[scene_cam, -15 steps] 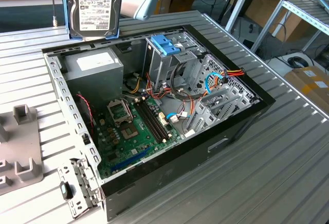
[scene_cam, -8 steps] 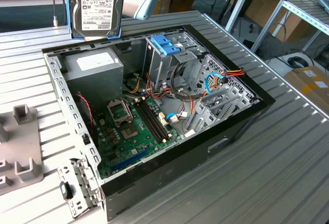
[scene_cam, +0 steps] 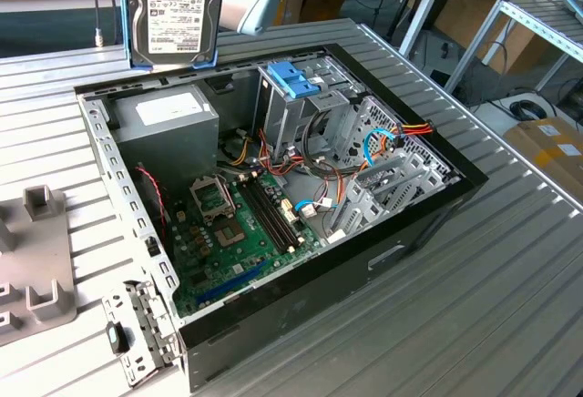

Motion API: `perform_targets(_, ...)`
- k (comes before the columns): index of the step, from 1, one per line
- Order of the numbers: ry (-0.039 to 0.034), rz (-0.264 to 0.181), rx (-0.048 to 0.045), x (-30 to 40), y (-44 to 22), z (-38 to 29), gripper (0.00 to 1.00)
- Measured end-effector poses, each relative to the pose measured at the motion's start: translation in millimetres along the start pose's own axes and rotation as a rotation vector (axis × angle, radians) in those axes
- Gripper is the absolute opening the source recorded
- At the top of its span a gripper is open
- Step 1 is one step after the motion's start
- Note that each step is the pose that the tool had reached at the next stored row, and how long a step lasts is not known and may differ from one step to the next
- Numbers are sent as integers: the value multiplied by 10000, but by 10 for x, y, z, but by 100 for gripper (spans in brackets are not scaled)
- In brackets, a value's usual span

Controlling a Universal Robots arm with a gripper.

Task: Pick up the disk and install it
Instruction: 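Pick up the disk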

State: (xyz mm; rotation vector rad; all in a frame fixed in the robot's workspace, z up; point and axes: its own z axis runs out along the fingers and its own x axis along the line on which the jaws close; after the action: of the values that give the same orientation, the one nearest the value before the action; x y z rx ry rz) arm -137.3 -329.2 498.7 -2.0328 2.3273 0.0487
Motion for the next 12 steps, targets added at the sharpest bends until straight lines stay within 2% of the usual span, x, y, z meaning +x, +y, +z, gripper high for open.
perform_targets(12,0,0,0,-7,-56,2,37)
